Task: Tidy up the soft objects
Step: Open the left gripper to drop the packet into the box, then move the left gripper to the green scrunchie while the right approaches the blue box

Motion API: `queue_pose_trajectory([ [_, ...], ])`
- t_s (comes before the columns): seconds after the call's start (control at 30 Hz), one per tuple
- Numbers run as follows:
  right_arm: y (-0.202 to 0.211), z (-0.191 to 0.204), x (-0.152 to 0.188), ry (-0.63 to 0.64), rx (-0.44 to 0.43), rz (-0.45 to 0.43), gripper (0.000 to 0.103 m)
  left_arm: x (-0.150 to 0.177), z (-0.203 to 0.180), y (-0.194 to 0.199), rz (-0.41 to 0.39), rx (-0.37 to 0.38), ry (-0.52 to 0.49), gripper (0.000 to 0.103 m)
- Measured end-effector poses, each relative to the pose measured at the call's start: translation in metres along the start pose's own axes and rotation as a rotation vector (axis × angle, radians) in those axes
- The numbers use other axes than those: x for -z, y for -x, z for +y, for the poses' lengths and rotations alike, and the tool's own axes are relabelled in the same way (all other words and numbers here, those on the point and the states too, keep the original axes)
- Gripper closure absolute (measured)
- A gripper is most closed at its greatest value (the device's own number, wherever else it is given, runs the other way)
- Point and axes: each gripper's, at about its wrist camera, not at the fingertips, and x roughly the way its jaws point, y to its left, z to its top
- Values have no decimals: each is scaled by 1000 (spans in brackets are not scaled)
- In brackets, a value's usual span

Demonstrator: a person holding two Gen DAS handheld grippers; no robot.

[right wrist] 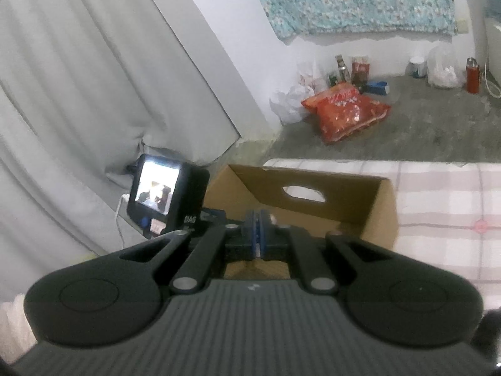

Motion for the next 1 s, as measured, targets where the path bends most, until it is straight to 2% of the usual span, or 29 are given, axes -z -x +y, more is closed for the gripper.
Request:
queue_pose_trajectory([
  [0.17, 40, 1, 8, 20, 4, -36, 100, -4, 4, 19, -29, -9, 26, 29],
  [0.23, 61, 2, 12, 24, 7, -57, 100, -6, 7, 34, -40, 8, 43, 29],
  [0.4, 126, 5, 29, 37, 18, -117, 98, 1, 14, 93, -104, 95, 88, 20],
  [0.5, 177, 3, 48, 42, 41, -159, 90, 17, 7, 141, -146, 133, 71, 14],
  [0.53, 192, 0, 56, 41, 52, -171, 83, 24, 3, 156, -158, 144, 62, 13],
  [0.57, 208, -2, 65, 35, 66, -185, 76, 32, -2, 173, -168, 161, 54, 12],
  [0.7, 274, -21, 108, -12, 132, -220, 58, 72, -26, 233, -211, 283, 19, 10],
  [0.87, 340, -54, 165, -76, 236, -262, 53, 117, -76, 282, -251, 407, -48, 10],
  [1.0, 377, -91, 199, -150, 302, -291, 53, 139, -128, 303, -272, 524, -83, 10],
])
